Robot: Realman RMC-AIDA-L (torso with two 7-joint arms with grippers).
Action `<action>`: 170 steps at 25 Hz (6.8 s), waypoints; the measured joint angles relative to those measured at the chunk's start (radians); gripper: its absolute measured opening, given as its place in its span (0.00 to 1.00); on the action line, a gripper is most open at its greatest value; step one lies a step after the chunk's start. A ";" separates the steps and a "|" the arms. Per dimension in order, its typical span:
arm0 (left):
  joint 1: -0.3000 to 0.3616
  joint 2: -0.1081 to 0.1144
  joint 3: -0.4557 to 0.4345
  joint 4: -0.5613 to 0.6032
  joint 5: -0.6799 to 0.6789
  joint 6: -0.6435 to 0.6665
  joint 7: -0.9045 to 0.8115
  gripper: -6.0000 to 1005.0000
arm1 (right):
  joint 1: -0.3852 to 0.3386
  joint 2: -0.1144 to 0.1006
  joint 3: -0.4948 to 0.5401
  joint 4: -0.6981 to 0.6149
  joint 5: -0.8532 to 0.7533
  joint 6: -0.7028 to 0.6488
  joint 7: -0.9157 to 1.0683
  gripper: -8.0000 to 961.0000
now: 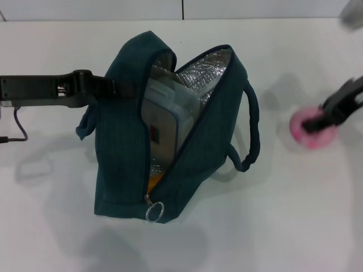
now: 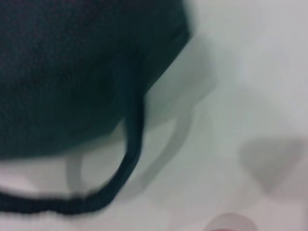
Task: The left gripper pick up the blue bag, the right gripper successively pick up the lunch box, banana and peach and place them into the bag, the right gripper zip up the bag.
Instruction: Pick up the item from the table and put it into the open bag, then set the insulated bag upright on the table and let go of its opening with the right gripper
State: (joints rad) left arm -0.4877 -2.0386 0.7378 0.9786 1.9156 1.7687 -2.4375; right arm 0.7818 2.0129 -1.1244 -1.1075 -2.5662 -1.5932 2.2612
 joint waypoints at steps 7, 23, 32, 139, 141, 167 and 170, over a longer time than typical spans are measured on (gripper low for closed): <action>0.000 0.001 0.000 0.000 -0.012 0.000 0.000 0.04 | -0.065 -0.021 0.341 -0.080 0.346 -0.013 -0.055 0.42; -0.004 0.001 0.000 -0.002 -0.015 -0.007 0.006 0.04 | -0.032 0.004 0.028 0.114 0.900 -0.028 -0.352 0.30; -0.009 -0.003 0.000 -0.018 -0.015 -0.011 0.013 0.04 | 0.037 0.004 -0.073 0.262 0.896 0.044 -0.431 0.24; -0.023 -0.048 0.039 -0.092 -0.089 -0.010 0.069 0.04 | -0.258 -0.021 0.117 -0.037 0.735 0.119 -0.492 0.09; -0.023 -0.051 0.097 -0.120 -0.127 -0.017 0.080 0.04 | -0.267 -0.023 0.160 -0.042 0.734 0.101 -0.487 0.08; -0.045 -0.054 0.345 -0.401 -0.438 -0.240 0.280 0.04 | -0.168 -0.039 0.215 0.087 0.699 0.025 -0.524 0.08; -0.041 -0.055 0.347 -0.404 -0.438 -0.240 0.283 0.04 | -0.157 -0.029 0.214 0.088 0.699 0.041 -0.533 0.08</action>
State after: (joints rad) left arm -0.5290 -2.0934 1.0848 0.5750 1.4776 1.5285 -2.1547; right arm 0.6250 1.9843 -0.9100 -1.0200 -1.8670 -1.5526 1.7281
